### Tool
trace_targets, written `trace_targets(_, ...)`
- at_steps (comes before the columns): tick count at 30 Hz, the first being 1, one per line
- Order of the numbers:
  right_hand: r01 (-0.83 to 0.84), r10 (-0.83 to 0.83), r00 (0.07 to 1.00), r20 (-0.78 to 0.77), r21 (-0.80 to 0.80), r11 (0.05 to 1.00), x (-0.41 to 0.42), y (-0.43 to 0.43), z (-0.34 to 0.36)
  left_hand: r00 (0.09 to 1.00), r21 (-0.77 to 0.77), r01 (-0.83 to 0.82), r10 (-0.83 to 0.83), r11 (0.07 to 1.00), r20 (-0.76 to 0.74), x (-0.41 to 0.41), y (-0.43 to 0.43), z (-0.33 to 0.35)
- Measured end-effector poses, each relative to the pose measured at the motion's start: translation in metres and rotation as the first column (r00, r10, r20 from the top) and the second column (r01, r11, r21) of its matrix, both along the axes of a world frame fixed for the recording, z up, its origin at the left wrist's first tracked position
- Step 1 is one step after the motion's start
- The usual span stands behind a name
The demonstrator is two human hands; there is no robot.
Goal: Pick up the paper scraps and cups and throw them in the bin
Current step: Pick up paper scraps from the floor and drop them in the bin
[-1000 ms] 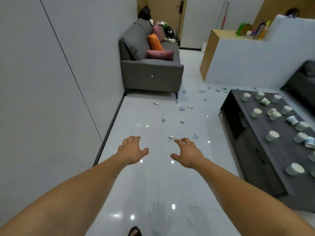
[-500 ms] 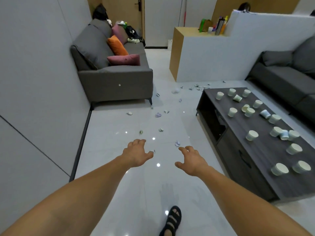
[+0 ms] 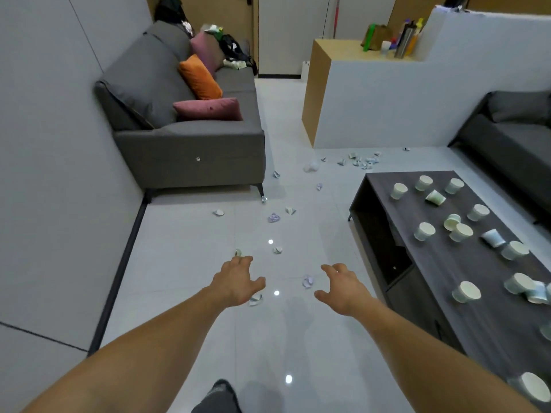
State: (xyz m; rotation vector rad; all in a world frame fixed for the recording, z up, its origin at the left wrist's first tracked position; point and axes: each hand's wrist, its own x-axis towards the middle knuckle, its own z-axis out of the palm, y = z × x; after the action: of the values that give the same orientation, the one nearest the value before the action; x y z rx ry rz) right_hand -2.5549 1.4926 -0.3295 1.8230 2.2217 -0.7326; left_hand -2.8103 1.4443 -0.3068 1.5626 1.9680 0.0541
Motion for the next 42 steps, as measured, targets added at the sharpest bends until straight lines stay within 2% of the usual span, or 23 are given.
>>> trace_targets(12,0.015,-0.011,0.998,0.065,-0.057,0.998,-0.045,0.193,-0.048,0.993,-0.077,0.063,-0.054,0.995,0.109,-0.033,0.229,-0.053)
trace_targets(16,0.033,-0.026,0.997,0.070,-0.106,0.994,-0.047,0.245,-0.075,0.994,-0.164,0.056,-0.039,0.985,0.105,-0.035,0.272,-0.078)
trace_targets(20,0.023,-0.009,0.997,0.078,-0.190,0.981,-0.038,0.297,-0.132,0.995,-0.271,0.002,0.026,0.963,0.101,-0.031,0.310,-0.126)
trace_targets(24,-0.026,0.060,0.992,0.109,-0.284,0.959,-0.017,0.346,-0.216,0.982,-0.331,-0.111,0.155,0.937,0.110,-0.010,0.339,-0.199)
trace_targets(27,-0.059,0.108,0.984,0.144,-0.310,0.949,0.001,0.382,-0.301,0.975,-0.368,-0.138,0.192,0.920,0.114,0.010,0.364,-0.277)
trace_targets(31,0.008,0.043,0.988,0.145,-0.332,0.943,0.017,0.415,-0.434,0.972,-0.418,-0.125,0.196,0.900,0.130,0.030,0.386,-0.407)
trace_targets(37,-0.026,0.084,0.984,0.155,-0.346,0.938,0.037,0.406,-0.630,0.948,-0.504,-0.156,0.272,0.849,0.164,0.060,0.370,-0.597)
trace_targets(42,-0.104,0.152,0.974,0.166,-0.269,0.957,0.036,0.403,-0.744,0.934,-0.525,-0.154,0.297,0.837,0.199,0.082,0.344,-0.703)
